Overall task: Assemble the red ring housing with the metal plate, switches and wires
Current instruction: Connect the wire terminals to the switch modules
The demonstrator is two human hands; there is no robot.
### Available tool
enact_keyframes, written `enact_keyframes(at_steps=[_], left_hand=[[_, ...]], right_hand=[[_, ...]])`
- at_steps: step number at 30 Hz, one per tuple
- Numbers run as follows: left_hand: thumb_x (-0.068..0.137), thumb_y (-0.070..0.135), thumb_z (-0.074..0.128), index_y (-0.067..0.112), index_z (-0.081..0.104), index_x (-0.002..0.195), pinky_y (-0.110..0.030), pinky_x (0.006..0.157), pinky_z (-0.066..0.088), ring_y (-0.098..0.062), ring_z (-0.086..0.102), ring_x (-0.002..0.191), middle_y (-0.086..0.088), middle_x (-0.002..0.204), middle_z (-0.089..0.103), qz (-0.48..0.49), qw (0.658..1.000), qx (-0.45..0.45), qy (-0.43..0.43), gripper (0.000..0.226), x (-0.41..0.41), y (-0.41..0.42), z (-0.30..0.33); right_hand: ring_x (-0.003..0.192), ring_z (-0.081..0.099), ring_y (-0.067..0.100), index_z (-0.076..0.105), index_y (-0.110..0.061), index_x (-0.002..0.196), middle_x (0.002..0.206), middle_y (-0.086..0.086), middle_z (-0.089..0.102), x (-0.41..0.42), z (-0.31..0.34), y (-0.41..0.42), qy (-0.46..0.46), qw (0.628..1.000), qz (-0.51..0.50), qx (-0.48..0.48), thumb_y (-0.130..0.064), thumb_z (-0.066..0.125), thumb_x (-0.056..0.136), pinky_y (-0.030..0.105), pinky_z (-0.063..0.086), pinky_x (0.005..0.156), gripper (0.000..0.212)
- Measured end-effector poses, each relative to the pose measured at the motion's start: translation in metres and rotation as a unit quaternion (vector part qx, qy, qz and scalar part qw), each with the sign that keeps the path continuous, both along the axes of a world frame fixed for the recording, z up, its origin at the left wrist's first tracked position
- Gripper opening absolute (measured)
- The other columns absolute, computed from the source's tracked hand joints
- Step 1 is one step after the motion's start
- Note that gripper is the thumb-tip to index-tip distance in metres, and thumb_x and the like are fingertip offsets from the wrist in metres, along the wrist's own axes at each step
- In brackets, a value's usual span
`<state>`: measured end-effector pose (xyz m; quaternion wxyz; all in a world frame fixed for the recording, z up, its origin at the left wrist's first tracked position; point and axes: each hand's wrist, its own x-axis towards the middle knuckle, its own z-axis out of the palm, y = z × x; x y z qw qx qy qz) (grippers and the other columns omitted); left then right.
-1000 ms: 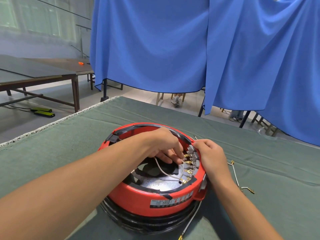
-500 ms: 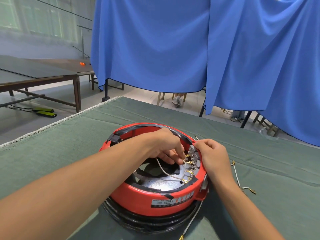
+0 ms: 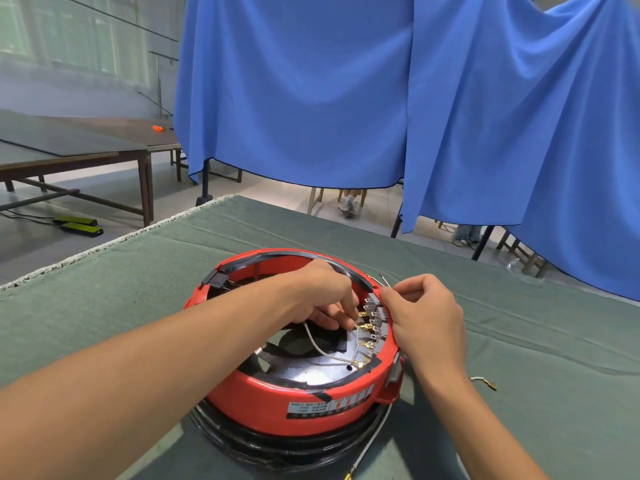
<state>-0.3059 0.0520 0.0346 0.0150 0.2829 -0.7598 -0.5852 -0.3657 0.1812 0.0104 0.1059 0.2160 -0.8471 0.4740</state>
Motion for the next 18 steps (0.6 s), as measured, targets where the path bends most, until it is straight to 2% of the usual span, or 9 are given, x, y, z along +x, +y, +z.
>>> enact_keyframes(at_steps=[4, 9, 13, 18], left_hand=[[0.08, -0.01, 0.059, 0.003, 0.06, 0.081, -0.017, 0.039, 0.045, -0.013, 0.062, 0.043, -0.011, 0.071, 0.068, 0.011, 1.0, 0.008, 0.007, 0.013, 0.0, 0.0014, 0.0009], [0.08, -0.011, 0.059, 0.002, 0.061, 0.081, -0.018, 0.04, 0.046, -0.014, 0.063, 0.046, -0.011, 0.073, 0.067, 0.006, 1.0, 0.011, 0.007, 0.013, 0.0011, 0.0031, -0.0001], [0.082, -0.011, 0.057, 0.002, 0.06, 0.083, -0.018, 0.041, 0.047, -0.014, 0.063, 0.043, -0.01, 0.067, 0.067, 0.012, 1.0, 0.017, 0.009, 0.013, 0.0004, 0.0016, 0.0018], [0.083, -0.009, 0.057, 0.002, 0.061, 0.082, -0.018, 0.041, 0.047, -0.014, 0.065, 0.048, -0.008, 0.069, 0.068, 0.0, 1.0, 0.017, 0.0, 0.012, 0.0031, 0.003, 0.0011]], right_hand=[[0.072, 0.053, 0.014, 0.053, -0.022, 0.075, 0.073, -0.013, 0.057, -0.0013, -0.0004, 0.0005, 0.016, 1.0, -0.007, 0.0, -0.035, 0.069, 0.082, 0.03, 0.034, 0.058, 0.021], [0.071, 0.054, 0.017, 0.053, -0.021, 0.071, 0.07, -0.009, 0.058, -0.0016, -0.0006, -0.001, 0.02, 1.0, -0.011, 0.002, -0.033, 0.07, 0.081, 0.031, 0.035, 0.06, 0.023], [0.067, 0.051, 0.011, 0.053, -0.021, 0.071, 0.069, -0.009, 0.057, -0.0022, 0.0, -0.0005, 0.019, 1.0, -0.013, 0.004, -0.033, 0.07, 0.081, 0.029, 0.031, 0.053, 0.024], [0.064, 0.047, 0.003, 0.052, -0.02, 0.071, 0.068, -0.01, 0.055, -0.002, -0.0011, -0.0007, 0.021, 1.0, -0.022, 0.0, -0.034, 0.072, 0.081, 0.023, 0.03, 0.05, 0.026]])
